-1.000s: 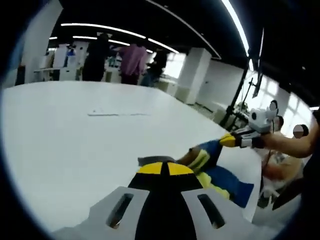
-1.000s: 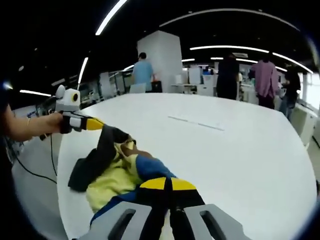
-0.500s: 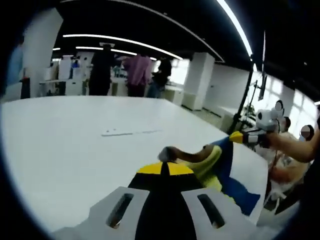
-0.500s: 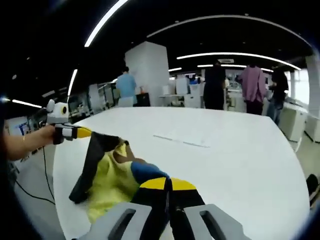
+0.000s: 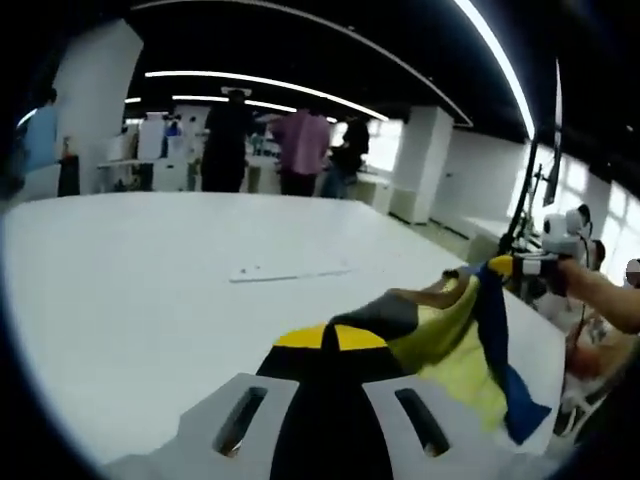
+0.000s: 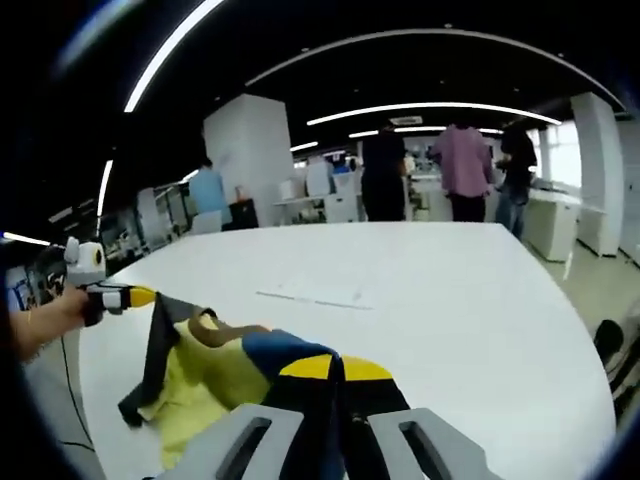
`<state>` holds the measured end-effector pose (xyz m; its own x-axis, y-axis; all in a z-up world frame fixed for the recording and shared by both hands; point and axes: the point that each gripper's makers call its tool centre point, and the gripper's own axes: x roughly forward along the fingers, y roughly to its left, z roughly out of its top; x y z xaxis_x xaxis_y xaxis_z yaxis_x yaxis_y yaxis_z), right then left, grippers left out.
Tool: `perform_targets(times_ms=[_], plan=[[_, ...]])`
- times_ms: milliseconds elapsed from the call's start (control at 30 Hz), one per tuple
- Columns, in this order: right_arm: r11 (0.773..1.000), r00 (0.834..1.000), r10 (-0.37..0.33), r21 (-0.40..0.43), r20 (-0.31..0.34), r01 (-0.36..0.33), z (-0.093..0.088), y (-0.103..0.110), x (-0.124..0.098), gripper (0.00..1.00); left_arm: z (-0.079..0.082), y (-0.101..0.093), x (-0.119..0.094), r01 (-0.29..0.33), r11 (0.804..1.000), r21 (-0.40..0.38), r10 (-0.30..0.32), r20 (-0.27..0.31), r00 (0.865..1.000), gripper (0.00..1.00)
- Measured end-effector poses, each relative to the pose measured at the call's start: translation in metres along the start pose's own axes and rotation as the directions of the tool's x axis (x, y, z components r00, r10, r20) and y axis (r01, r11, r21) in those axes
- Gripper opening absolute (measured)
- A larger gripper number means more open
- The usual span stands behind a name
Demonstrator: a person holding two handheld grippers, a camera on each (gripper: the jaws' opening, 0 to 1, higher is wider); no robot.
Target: Fold the garment on the visible template until the final outline fits inside the template.
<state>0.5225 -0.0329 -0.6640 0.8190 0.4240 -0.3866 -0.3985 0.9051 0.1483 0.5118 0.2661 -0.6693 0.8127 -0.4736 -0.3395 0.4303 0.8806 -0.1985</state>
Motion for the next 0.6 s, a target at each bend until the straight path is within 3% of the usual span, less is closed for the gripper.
perform_targets(times_ms=[233,600], plan=[[0.997,0.998,-0.063,0.036,-0.022,0.064,-0.008,-0.019,0.03,0.0,-0.018,0.014,0.032,-0.031,0.999,-0.017,0.03,-0.052,0.998,0.0],[0.987,0.982,-0.122,0.09,-0.146,0.136,-0.051,-0.044,0.069,0.0,-0.059,0.033,0.067,-0.047,0.999,-0.017,0.043,-0.166,0.985,0.0]])
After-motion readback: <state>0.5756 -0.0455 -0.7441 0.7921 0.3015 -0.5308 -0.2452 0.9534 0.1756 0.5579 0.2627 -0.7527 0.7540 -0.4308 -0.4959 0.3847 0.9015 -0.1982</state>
